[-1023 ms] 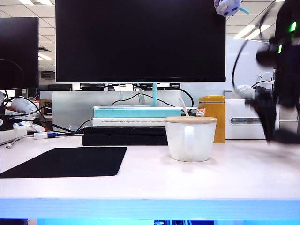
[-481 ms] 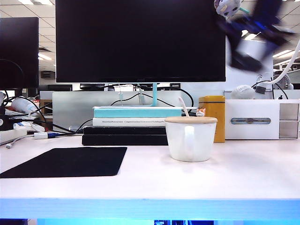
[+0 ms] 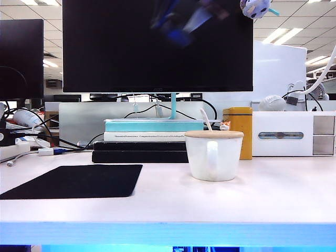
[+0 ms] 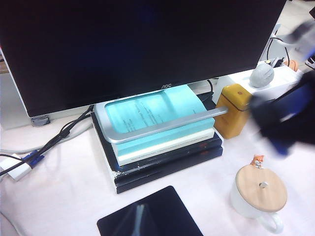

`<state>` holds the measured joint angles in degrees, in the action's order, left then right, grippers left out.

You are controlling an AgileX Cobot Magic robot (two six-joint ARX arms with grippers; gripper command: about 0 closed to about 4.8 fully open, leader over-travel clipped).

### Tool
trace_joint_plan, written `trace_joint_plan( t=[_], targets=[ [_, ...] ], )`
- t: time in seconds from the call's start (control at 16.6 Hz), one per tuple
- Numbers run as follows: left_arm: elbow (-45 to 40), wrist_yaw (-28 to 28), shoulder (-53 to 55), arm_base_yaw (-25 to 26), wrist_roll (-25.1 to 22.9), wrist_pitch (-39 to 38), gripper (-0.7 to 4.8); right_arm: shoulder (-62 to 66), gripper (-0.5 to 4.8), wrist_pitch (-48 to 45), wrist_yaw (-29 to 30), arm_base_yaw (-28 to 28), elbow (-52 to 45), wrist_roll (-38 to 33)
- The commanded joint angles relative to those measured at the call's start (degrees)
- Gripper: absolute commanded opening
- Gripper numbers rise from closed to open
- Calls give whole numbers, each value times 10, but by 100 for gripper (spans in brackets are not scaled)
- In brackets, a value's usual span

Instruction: Place the black mouse on the black mouse pad.

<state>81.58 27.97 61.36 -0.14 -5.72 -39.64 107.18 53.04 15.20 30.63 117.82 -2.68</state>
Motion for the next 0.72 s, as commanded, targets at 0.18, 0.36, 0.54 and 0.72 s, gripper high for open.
trace_joint_plan(
  t=[0.18,0.36,0.54,0.72],
  targets=[
    [4,6,-2,-1,2,8,-5,105,295,-21,2,69,77,1],
    [4,6,-2,-1,2,8,-5,174,295,-29,2,91,127,1],
    [4,6,-2,-1,2,9,-5,230,295,-58,-21,101,140,2],
    [4,6,-2,-1,2,13,-5,258,295,-52,-65,108,140,5]
  ],
)
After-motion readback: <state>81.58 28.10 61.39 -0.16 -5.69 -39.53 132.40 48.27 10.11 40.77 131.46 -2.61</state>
